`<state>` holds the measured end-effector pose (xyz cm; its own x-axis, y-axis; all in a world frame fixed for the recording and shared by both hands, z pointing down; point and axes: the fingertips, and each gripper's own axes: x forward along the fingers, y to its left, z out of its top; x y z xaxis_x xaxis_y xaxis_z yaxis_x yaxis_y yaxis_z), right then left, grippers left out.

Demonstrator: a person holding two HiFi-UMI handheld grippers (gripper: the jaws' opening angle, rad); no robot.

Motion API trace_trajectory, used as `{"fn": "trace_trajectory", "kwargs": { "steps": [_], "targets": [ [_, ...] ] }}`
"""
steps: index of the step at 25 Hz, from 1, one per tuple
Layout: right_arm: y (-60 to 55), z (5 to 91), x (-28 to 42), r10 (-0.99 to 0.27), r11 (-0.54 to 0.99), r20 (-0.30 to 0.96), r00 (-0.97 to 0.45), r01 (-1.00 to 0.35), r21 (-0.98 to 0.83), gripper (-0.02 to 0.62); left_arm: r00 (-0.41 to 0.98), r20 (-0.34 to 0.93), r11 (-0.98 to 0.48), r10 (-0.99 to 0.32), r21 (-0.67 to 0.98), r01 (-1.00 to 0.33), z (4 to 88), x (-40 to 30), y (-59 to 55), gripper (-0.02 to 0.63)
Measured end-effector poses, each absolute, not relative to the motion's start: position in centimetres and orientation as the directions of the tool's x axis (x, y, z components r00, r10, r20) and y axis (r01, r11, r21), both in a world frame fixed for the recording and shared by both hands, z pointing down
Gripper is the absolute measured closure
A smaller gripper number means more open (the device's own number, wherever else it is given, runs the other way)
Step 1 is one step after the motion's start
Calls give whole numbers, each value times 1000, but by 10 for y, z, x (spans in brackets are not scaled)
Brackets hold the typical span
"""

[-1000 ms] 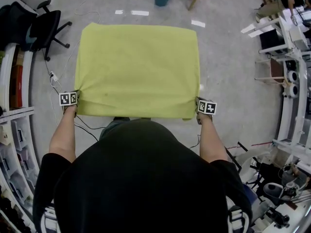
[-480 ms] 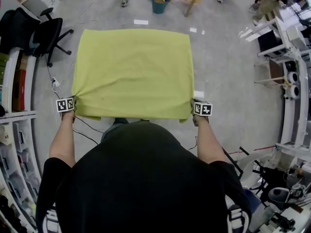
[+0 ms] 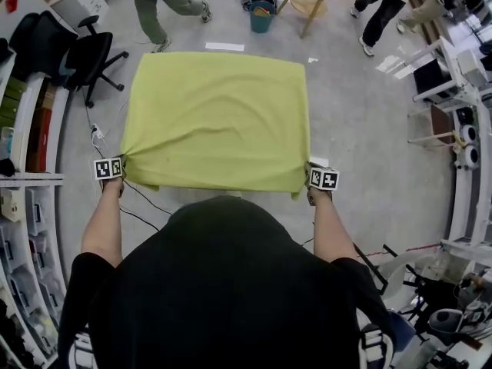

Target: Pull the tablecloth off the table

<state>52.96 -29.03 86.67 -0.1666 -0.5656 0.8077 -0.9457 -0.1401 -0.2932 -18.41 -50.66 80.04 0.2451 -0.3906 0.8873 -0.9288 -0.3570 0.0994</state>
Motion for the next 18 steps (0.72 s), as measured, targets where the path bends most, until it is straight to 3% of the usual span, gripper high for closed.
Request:
{"fn": "trace_trajectory", "kwargs": {
  "steps": [18],
  "targets": [
    [-159, 814, 408, -588, -320, 809, 6, -920, -226, 574, 438, 817, -439, -375, 260, -860, 784, -314, -391, 584]
  ]
}}
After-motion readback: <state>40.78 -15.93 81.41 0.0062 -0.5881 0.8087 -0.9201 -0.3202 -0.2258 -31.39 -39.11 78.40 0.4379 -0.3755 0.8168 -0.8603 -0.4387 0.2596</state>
